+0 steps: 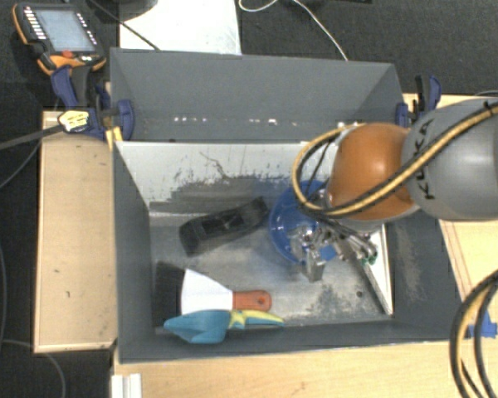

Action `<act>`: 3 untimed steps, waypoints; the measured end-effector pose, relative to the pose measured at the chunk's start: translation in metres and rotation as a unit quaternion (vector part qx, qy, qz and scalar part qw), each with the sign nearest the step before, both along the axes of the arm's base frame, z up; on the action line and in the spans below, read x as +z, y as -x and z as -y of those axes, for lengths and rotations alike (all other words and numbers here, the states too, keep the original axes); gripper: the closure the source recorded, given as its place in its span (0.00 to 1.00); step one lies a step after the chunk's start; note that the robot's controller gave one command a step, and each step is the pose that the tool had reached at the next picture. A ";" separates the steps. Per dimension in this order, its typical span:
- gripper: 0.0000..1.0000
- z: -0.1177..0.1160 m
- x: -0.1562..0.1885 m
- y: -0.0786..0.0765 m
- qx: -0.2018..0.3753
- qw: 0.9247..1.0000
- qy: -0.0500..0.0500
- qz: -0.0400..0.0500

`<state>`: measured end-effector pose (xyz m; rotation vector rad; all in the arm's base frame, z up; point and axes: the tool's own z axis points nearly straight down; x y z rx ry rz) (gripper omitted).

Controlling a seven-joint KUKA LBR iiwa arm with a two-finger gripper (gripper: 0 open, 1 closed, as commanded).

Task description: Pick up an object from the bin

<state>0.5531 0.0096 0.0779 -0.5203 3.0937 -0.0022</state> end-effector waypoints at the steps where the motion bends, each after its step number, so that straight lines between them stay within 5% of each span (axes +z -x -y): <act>1: 1.00 0.000 0.000 0.000 0.000 1.000 0.000 0.000; 2: 1.00 -0.018 0.049 -0.008 0.120 0.993 0.001 0.002; 3: 1.00 -0.014 0.042 -0.021 0.082 0.997 0.000 -0.004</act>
Offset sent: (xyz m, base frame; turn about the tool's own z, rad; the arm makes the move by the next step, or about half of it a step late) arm 0.0065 0.0180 0.0469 -0.2408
